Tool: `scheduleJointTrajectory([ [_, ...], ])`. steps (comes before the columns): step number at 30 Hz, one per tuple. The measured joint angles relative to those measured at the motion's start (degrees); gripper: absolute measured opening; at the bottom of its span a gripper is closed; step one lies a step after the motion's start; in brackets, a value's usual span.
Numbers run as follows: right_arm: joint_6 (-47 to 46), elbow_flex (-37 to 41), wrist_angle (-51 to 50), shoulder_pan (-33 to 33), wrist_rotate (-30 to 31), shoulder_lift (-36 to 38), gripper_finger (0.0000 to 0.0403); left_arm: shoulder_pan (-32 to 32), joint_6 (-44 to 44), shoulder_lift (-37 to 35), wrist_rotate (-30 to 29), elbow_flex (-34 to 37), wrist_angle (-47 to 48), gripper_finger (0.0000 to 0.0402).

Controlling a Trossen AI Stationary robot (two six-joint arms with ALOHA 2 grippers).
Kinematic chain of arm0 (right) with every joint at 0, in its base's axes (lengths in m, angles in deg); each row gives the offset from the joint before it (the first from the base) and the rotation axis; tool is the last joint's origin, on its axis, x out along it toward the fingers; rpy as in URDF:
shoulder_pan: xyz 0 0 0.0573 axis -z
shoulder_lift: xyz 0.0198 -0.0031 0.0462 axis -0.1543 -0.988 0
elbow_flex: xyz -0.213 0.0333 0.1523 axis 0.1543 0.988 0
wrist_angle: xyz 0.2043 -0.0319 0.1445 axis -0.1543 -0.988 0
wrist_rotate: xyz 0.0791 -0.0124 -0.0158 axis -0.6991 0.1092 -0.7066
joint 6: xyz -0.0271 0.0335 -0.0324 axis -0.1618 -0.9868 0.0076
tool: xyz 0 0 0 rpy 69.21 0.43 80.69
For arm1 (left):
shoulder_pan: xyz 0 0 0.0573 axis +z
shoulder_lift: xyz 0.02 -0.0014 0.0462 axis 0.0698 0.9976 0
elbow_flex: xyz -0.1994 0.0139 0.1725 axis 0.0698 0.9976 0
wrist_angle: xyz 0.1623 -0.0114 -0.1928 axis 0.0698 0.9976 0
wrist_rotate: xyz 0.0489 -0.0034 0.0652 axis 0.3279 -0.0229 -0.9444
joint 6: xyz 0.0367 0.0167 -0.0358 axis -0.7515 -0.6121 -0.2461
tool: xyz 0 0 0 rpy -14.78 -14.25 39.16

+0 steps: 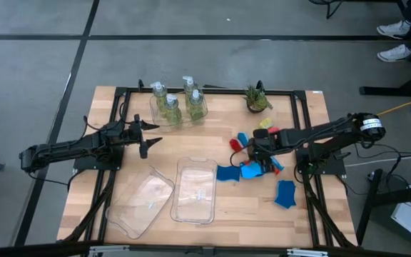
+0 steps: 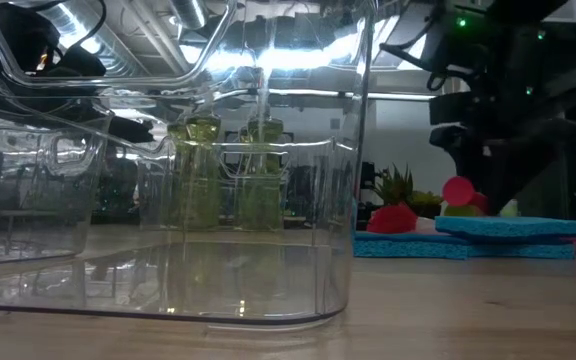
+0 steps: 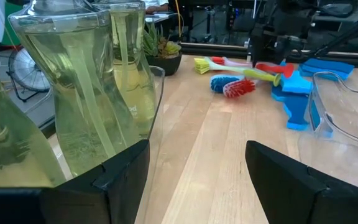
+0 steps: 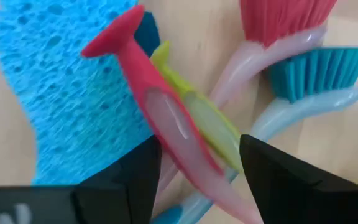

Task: Pick & Place Kitchen Sink Supplies
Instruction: Put the orange dish brush into the right transparent bin

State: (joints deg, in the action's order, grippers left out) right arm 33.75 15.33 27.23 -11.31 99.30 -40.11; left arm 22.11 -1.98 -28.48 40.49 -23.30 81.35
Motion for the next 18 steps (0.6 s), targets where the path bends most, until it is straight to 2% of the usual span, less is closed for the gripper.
scheduleJointTrajectory([
  [6,-0.5,1.8,4.1,0.0,1.2,0.0,0.0197,0.0,0.0,0.0,0.0,0.0,0.0,0.026],
  [9,-3.3,1.8,5.0,0.0,1.2,0.0,0.0162,0.0,0.0,0.0,0.0,0.0,0.0,0.026],
  [14,-8.0,1.8,5.5,0.0,0.9,0.0,0.0072,0.0,0.0,0.0,0.0,0.0,0.0,0.026],
  [18,-9.9,1.8,5.5,0.0,0.7,0.0,0.007,0.0,0.0,0.0,0.0,0.0,0.0,0.026],
])
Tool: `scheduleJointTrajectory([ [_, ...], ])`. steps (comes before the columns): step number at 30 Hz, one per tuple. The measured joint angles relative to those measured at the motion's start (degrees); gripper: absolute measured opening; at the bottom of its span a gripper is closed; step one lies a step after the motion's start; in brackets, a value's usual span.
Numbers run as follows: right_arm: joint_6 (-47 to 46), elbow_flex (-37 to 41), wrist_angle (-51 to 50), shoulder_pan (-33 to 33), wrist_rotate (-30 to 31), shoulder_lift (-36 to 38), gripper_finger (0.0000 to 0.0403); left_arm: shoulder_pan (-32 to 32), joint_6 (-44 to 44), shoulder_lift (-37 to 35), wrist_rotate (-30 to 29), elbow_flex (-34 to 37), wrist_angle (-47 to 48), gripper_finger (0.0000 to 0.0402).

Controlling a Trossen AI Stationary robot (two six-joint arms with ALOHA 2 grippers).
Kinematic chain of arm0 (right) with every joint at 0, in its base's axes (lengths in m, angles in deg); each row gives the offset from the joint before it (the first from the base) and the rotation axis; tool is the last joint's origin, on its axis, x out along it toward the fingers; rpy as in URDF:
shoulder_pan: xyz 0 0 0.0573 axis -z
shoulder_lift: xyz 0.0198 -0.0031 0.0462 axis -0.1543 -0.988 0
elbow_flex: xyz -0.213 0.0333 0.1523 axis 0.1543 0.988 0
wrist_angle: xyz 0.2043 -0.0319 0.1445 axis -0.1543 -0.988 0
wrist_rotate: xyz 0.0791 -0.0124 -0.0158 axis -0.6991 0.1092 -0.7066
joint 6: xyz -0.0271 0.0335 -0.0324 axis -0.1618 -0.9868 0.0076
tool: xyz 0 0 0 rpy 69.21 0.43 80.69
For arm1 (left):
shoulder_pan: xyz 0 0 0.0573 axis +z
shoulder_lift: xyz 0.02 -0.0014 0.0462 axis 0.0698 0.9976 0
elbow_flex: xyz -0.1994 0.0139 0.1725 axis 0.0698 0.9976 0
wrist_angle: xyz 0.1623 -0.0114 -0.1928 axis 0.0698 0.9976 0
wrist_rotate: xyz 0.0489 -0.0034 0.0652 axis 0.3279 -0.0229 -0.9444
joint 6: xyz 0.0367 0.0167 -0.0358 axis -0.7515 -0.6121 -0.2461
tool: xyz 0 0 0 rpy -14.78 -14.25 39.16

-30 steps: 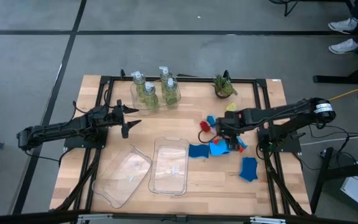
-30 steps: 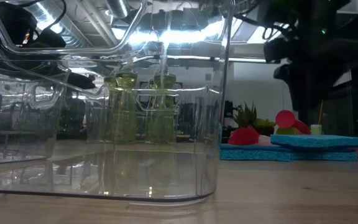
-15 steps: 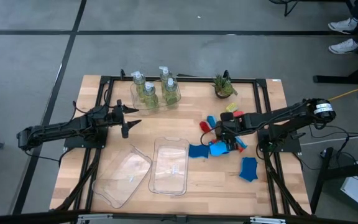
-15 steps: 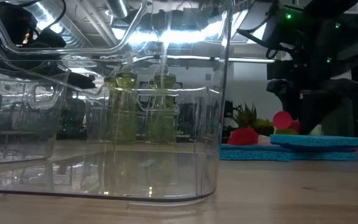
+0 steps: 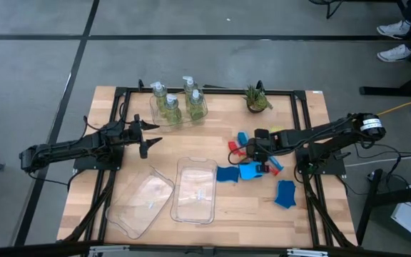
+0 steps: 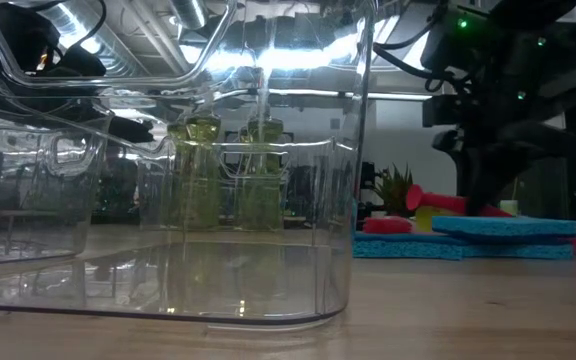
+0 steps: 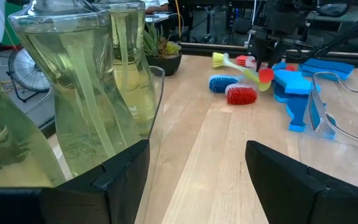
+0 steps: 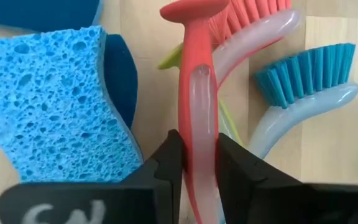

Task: Pick & Place Kitchen Sink Supplies
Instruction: Put the orange dish brush into the right transparent bin

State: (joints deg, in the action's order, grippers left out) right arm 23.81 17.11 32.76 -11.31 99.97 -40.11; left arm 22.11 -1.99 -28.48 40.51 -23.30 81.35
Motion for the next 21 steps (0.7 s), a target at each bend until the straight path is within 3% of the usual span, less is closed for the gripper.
scheduleJointTrajectory([
  [10,-3.9,-3.6,-0.3,0.0,-1.9,0.0,0.007,0.0,0.0,0.0,0.0,0.0,0.0,0.026],
  [21,-2.0,-22.4,-1.1,0.0,-1.8,0.0,0.007,0.0,0.0,0.0,0.0,0.0,0.0,0.026],
])
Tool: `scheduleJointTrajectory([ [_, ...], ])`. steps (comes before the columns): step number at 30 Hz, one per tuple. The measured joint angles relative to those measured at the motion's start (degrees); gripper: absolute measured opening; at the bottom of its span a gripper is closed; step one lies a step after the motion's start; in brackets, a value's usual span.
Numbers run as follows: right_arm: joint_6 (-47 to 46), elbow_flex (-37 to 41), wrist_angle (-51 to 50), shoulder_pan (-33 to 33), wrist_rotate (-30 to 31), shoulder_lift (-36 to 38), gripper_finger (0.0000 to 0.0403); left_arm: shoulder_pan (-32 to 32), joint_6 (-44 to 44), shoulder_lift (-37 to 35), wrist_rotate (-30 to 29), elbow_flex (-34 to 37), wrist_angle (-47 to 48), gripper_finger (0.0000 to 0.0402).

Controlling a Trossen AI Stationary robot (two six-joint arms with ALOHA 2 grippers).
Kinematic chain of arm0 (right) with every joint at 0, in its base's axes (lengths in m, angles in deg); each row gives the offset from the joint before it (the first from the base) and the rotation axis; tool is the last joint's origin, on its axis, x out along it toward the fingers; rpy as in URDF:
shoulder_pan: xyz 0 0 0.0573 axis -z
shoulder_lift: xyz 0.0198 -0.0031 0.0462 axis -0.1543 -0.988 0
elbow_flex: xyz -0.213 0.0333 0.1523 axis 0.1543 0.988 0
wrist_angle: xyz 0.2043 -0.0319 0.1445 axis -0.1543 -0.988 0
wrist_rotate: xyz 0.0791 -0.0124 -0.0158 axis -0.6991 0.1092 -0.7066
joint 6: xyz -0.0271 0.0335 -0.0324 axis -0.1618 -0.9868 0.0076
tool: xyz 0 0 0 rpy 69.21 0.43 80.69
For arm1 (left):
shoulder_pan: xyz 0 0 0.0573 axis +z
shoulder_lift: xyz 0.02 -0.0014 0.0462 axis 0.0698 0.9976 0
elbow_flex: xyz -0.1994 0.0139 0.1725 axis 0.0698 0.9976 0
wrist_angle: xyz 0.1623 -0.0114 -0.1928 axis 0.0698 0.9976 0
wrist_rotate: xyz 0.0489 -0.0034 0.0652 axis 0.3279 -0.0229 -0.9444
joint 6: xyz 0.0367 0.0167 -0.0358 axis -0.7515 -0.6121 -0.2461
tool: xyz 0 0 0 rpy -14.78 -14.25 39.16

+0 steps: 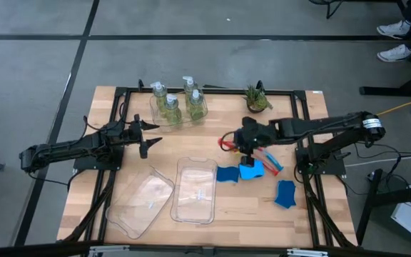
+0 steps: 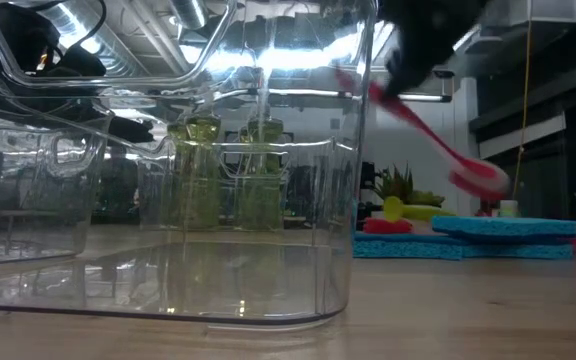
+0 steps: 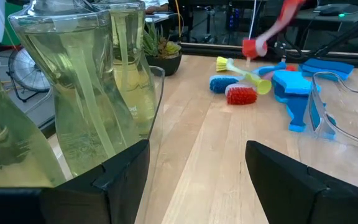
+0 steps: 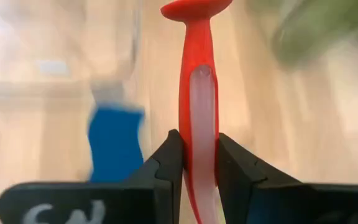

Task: Pick & Place Kitchen Sink Supplies
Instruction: Put the orange dish brush into the right transparent bin

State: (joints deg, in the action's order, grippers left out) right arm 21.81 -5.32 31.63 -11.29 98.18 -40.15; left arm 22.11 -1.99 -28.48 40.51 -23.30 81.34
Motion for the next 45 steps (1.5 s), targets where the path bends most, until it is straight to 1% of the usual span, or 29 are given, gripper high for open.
scheduleJointTrajectory([
  [4,-1.0,-7.5,0.7,0.0,0.0,0.0,0.007,0.0,0.0,0.0,0.0,0.0,0.0,0.026],
  [6,-2.0,-9.9,3.5,-0.1,-1.3,0.0,0.007,0.0,0.0,0.0,0.0,0.0,0.0,0.026],
  [10,-3.7,-11.1,14.3,-0.3,-6.8,0.0,0.007,0.0,0.0,0.0,0.0,0.0,0.0,0.026],
  [14,-4.8,-11.1,23.4,-1.4,-8.8,-1.5,0.007,0.0,0.0,0.0,0.0,0.0,0.0,0.026],
  [18,-4.5,-11.1,31.6,-3.2,-9.1,-5.0,0.007,0.0,0.0,0.0,0.0,0.0,0.0,0.026],
  [20,-3.8,-11.1,35.5,-4.0,-10.5,-7.4,0.007,0.0,0.0,0.0,0.0,0.0,0.0,0.026],
  [24,-4.1,-11.1,43.9,-5.2,-15.0,-13.7,0.007,0.0,0.0,0.0,0.0,0.0,0.0,0.026],
  [28,-7.6,-11.1,51.7,-5.4,-21.5,-18.9,0.007,0.0,0.0,0.0,0.0,0.0,0.0,0.026],
  [30,-9.5,-11.1,52.8,-5.3,-23.7,-20.9,0.007,0.0,0.0,0.0,0.0,0.0,0.0,0.026],
  [33,-12.3,-11.1,52.7,-4.9,-25.1,-23.2,0.007,0.0,0.0,0.0,0.0,0.0,0.0,0.026],
  [38,-14.3,-11.1,48.6,-4.1,-26.2,-25.4,0.007,0.0,0.0,0.0,0.0,0.0,0.0,0.026],
  [41,-12.0,-11.1,44.1,-3.7,-23.9,-25.6,0.007,0.0,0.0,0.0,0.0,0.0,0.0,0.026],
  [43,-8.3,-11.1,41.8,-3.5,-21.8,-25.6,0.007,0.0,0.0,0.0,0.0,0.0,0.0,0.026],
  [45,-4.7,-11.1,40.7,-3.4,-21.3,-25.6,0.007,0.0,0.0,0.0,0.0,0.0,0.0,0.026],
])
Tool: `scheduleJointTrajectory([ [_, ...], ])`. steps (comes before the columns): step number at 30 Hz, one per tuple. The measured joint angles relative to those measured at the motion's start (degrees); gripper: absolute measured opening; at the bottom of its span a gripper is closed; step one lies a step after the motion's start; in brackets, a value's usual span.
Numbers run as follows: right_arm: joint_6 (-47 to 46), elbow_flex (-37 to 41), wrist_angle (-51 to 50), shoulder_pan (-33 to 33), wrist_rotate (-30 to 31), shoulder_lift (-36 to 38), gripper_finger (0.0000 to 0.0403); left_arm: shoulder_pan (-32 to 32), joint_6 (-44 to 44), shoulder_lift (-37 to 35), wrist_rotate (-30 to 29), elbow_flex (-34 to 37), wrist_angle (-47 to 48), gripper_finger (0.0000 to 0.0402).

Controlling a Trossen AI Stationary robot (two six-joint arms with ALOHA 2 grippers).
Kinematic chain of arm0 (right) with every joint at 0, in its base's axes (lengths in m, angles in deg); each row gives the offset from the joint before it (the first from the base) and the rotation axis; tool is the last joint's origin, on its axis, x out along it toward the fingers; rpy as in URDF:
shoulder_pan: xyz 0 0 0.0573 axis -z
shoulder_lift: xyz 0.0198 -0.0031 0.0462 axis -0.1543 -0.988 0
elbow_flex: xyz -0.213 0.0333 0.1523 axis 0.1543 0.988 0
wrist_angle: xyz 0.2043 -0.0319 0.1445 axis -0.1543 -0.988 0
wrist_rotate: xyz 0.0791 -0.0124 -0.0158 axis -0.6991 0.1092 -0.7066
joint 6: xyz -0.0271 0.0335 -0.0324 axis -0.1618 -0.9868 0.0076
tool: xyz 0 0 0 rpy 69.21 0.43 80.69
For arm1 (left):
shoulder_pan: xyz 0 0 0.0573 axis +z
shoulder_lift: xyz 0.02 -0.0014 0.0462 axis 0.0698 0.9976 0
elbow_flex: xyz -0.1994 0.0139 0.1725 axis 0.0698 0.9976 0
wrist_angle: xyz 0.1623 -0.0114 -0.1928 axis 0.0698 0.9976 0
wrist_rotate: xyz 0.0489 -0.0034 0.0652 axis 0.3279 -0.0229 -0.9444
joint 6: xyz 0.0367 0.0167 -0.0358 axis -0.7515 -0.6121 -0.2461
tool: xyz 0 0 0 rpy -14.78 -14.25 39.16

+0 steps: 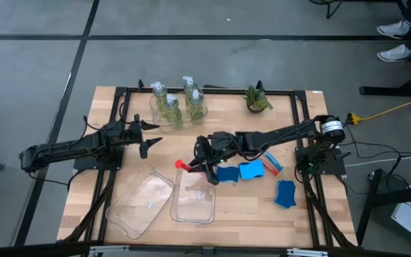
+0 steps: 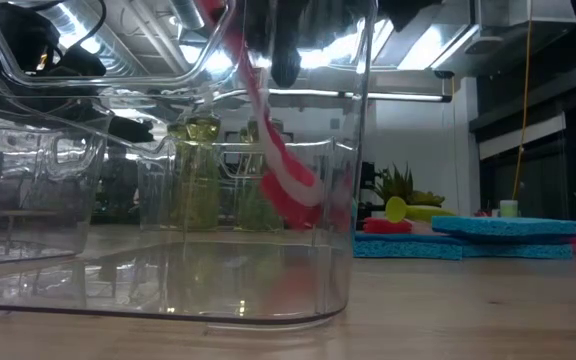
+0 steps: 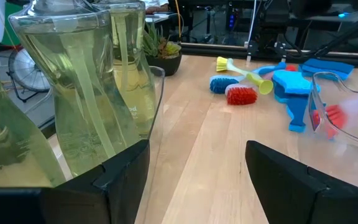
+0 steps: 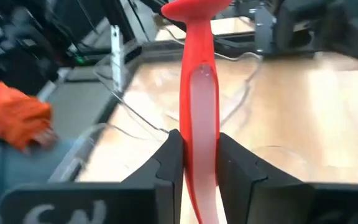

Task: Pick & Place Kitchen Sink Supplies
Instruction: Put the orange dish brush into the right transparent bin, then put the green dish brush into the right transparent bin

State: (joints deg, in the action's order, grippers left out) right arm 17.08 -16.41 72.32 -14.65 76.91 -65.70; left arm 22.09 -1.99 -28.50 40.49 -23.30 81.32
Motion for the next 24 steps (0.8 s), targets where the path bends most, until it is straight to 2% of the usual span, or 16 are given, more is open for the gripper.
scheduleJointTrajectory([
  [2,2.1,0.0,0.0,0.0,0.1,0.0,0.0073,0.0,0.0,0.0,0.0,0.0,0.0,0.026],
  [7,3.0,0.0,-0.5,-0.1,1.3,0.0,0.0114,0.0,0.0,0.0,0.0,0.0,0.0,0.026],
  [11,3.0,0.0,-0.7,-0.1,6.3,0.0,0.0134,0.0,0.0,0.0,0.0,0.0,0.0,0.026],
  [17,3.1,0.0,-1.3,-0.1,13.7,0.0,0.0135,0.0,0.0,0.0,0.0,0.0,0.0,0.026],
  [24,3.1,0.0,-1.3,-0.1,14.4,0.0,0.0132,0.0,0.0,0.0,0.0,0.0,0.0,0.026],
])
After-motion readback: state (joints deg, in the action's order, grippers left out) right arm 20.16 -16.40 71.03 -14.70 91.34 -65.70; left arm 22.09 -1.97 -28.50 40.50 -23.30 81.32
